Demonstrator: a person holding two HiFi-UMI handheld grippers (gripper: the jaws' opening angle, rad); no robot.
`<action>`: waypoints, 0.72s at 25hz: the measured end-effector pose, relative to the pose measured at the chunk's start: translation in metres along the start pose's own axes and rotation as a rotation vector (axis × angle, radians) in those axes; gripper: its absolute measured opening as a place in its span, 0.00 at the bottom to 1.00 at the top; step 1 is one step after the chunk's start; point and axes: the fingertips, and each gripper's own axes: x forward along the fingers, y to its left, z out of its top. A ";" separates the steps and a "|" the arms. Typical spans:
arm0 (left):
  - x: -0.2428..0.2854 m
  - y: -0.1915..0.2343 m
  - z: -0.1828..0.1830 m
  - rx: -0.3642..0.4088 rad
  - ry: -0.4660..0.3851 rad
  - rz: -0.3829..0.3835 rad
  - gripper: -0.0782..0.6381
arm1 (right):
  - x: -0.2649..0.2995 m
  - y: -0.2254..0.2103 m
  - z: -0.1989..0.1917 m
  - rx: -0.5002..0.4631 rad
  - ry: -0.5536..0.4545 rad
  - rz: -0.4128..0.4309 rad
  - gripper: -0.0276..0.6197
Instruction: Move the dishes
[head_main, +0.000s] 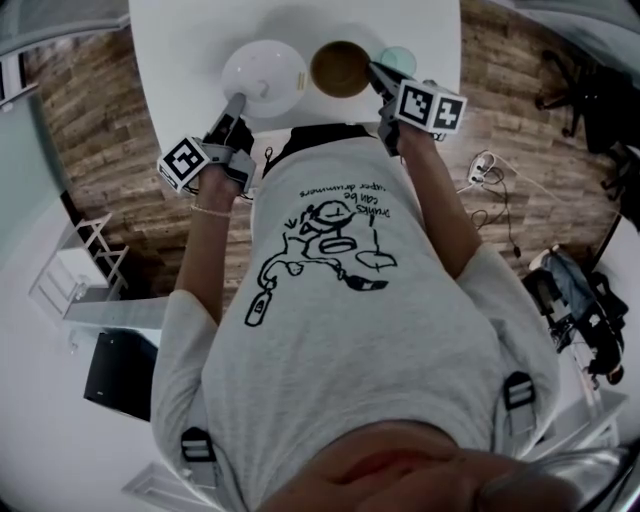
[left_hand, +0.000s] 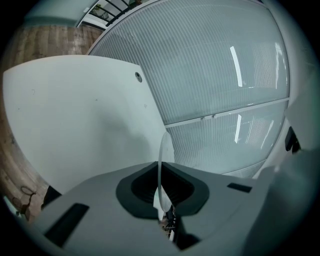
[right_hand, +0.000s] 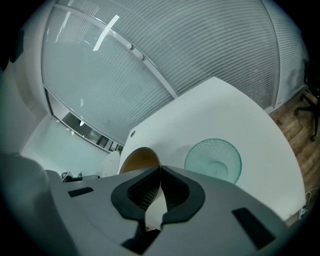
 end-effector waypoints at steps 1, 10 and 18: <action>0.001 0.000 0.000 0.001 0.001 0.003 0.12 | 0.001 -0.003 -0.001 0.006 -0.001 -0.004 0.10; -0.001 0.009 -0.005 -0.014 0.008 0.017 0.12 | 0.011 -0.018 -0.017 0.061 0.002 -0.032 0.10; 0.003 0.014 -0.017 -0.013 0.021 0.028 0.12 | 0.015 -0.032 -0.027 0.116 -0.013 -0.063 0.10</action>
